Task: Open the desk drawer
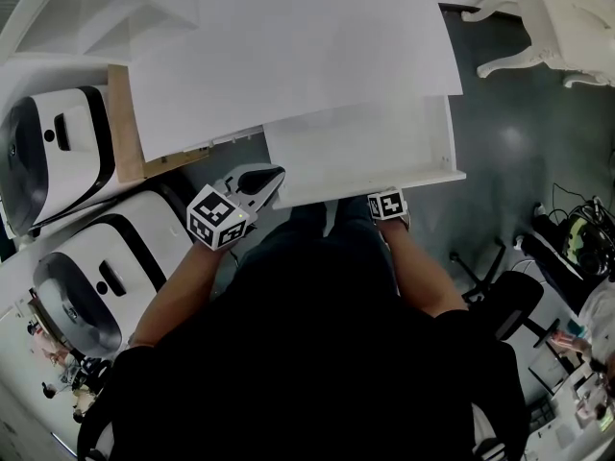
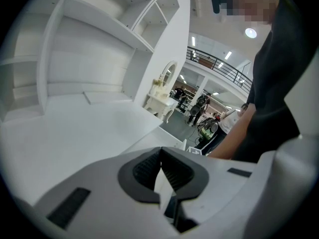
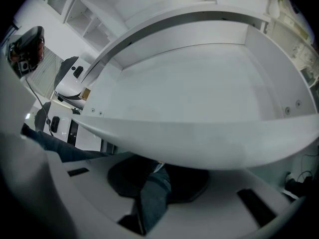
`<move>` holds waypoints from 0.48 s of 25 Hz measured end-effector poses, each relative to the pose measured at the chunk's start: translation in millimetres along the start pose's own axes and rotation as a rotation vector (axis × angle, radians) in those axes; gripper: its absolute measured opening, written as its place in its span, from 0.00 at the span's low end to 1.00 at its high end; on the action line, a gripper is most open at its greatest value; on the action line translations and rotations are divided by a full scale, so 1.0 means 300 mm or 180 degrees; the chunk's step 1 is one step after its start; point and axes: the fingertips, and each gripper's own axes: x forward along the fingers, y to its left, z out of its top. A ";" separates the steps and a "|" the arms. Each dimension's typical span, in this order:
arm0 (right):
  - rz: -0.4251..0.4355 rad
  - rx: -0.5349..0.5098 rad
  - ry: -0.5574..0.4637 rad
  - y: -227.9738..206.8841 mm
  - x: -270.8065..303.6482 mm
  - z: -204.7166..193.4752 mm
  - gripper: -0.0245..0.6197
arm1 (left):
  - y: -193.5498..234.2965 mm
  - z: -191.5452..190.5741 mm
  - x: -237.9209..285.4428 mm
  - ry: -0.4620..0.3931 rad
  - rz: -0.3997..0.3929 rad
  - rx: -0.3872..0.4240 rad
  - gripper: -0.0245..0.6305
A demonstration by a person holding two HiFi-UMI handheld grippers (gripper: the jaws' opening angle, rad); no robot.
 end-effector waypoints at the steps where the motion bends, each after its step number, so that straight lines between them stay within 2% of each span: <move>1: 0.0001 -0.0007 0.0000 0.000 0.000 0.000 0.15 | 0.000 0.002 0.000 -0.0003 0.0002 -0.0002 0.05; 7: -0.0059 0.0023 -0.0012 -0.009 -0.005 -0.006 0.15 | 0.003 0.014 -0.004 -0.0046 0.0016 0.0017 0.05; 12: -0.0082 0.0023 0.0112 -0.013 -0.037 -0.061 0.17 | 0.007 0.036 -0.013 -0.0101 0.0017 0.0038 0.05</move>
